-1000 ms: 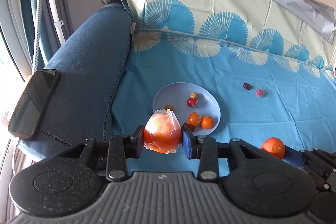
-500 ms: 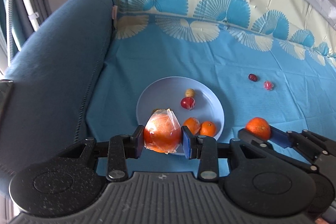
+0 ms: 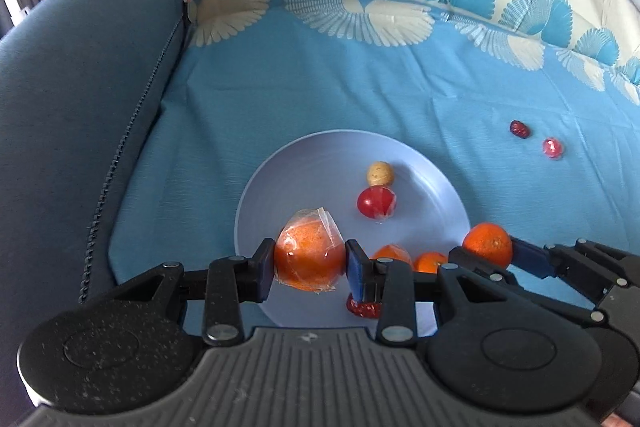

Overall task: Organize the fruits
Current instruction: 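Carry both fruits over the plate and open both grippers, then lift both grippers away from the plate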

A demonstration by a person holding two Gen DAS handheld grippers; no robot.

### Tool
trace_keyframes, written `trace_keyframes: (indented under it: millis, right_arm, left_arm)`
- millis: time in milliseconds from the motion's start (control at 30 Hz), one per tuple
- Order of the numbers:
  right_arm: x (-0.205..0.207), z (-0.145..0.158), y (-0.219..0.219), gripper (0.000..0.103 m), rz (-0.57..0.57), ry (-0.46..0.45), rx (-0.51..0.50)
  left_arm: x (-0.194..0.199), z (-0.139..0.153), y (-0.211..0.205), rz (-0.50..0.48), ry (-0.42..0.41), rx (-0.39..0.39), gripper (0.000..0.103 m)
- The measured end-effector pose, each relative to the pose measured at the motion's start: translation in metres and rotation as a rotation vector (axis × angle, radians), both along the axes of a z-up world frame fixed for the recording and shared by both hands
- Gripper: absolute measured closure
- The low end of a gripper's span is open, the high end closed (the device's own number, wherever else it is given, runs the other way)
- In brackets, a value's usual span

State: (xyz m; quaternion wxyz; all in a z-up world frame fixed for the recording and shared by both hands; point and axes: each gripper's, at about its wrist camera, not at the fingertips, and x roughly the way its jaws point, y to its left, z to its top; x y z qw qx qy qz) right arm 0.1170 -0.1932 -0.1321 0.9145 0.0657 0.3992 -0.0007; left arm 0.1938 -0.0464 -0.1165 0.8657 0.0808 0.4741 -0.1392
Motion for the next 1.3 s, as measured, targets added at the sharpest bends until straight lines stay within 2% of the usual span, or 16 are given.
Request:
trace_keyframes:
  millis: [167, 200, 233, 267, 300, 333, 367, 433, 700, 833, 1033, 1300]
  right_arm:
    - [0.015, -0.011, -0.002, 0.067, 0.009, 0.009, -0.016]
    - [0.018, -0.012, -0.003, 0.067, 0.011, 0.010, -0.017]
    - [0.021, -0.014, -0.003, 0.066, 0.014, 0.012, -0.016]
    - [0.023, -0.014, -0.003, 0.064, 0.021, 0.011, -0.013]
    - [0.025, -0.013, -0.002, 0.060, 0.030, 0.008, -0.015]
    - [0.026, -0.011, -0.001, 0.045, 0.042, 0.004, -0.019]
    - [0.024, -0.008, -0.001, 0.029, 0.049, -0.006, -0.022]
    - [0.016, 0.001, -0.001, 0.016, 0.045, -0.024, -0.029]
    - [-0.057, 0.034, 0.008, 0.008, 0.075, 0.025, -0.020]
    - [-0.098, 0.050, 0.013, 0.008, 0.089, 0.040, -0.018]
    - [-0.157, 0.082, 0.024, 0.006, 0.070, -0.017, -0.001]
    - [-0.211, 0.109, 0.051, 0.003, 0.107, -0.101, 0.005]
  left_arm:
    - [0.014, -0.015, -0.005, -0.005, 0.003, 0.015, 0.060]
    - [0.016, -0.016, -0.006, -0.006, -0.004, 0.020, 0.050]
    - [0.017, -0.017, -0.007, -0.009, -0.016, 0.022, 0.031]
    - [0.016, -0.014, -0.006, -0.002, -0.040, 0.022, 0.021]
    - [0.015, -0.011, -0.004, 0.011, -0.065, 0.022, 0.003]
    - [0.013, -0.006, -0.003, 0.022, -0.090, 0.018, 0.000]
    - [0.009, -0.001, 0.000, 0.030, -0.111, 0.007, 0.000]
    - [0.002, 0.008, 0.005, 0.023, -0.106, -0.002, 0.000]
    - [-0.076, 0.034, 0.037, 0.026, -0.093, 0.055, 0.000]
    - [-0.122, 0.043, 0.064, 0.098, -0.080, 0.060, 0.000]
    - [-0.169, 0.069, 0.088, 0.137, -0.137, 0.050, 0.000]
    - [-0.213, 0.098, 0.087, 0.120, -0.218, 0.033, 0.000]
